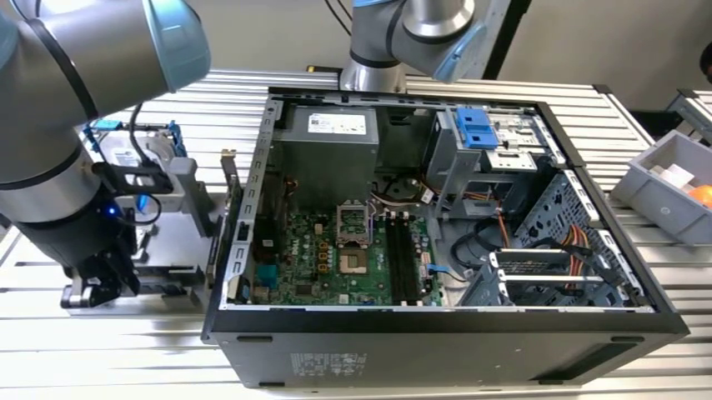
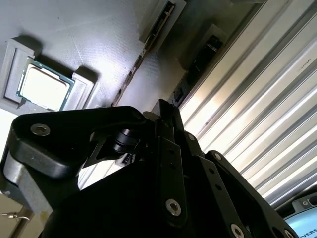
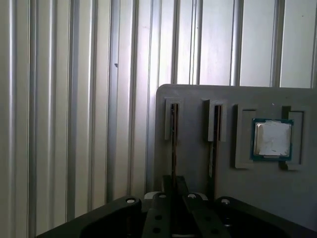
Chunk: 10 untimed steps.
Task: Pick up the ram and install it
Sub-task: 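Pick up the ram and move it above insertion slot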
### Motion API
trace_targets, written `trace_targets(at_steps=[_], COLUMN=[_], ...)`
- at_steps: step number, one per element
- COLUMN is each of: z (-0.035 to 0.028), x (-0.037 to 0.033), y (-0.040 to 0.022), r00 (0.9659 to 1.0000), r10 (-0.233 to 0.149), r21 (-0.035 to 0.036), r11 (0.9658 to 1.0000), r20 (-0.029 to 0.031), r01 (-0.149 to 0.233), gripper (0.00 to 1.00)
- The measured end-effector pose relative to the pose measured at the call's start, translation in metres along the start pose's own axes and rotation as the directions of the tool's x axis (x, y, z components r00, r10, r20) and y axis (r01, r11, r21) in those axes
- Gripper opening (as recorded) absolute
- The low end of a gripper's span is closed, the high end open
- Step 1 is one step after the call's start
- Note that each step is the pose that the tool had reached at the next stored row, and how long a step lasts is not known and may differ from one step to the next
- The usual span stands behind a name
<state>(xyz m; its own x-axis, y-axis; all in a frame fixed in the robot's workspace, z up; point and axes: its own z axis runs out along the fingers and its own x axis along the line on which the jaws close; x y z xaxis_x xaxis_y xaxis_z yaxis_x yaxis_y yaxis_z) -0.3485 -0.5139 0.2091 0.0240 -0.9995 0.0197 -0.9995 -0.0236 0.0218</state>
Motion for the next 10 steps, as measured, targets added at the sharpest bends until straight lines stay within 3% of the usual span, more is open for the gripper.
trace_targets(at_steps=[10], z=[-0.004], x=[0.0001], y=[0.0002], r00=[1.0], r10=[0.0], r21=[-0.0003], r11=[1.0], r20=[-0.0002], r01=[0.0], gripper=[0.0])
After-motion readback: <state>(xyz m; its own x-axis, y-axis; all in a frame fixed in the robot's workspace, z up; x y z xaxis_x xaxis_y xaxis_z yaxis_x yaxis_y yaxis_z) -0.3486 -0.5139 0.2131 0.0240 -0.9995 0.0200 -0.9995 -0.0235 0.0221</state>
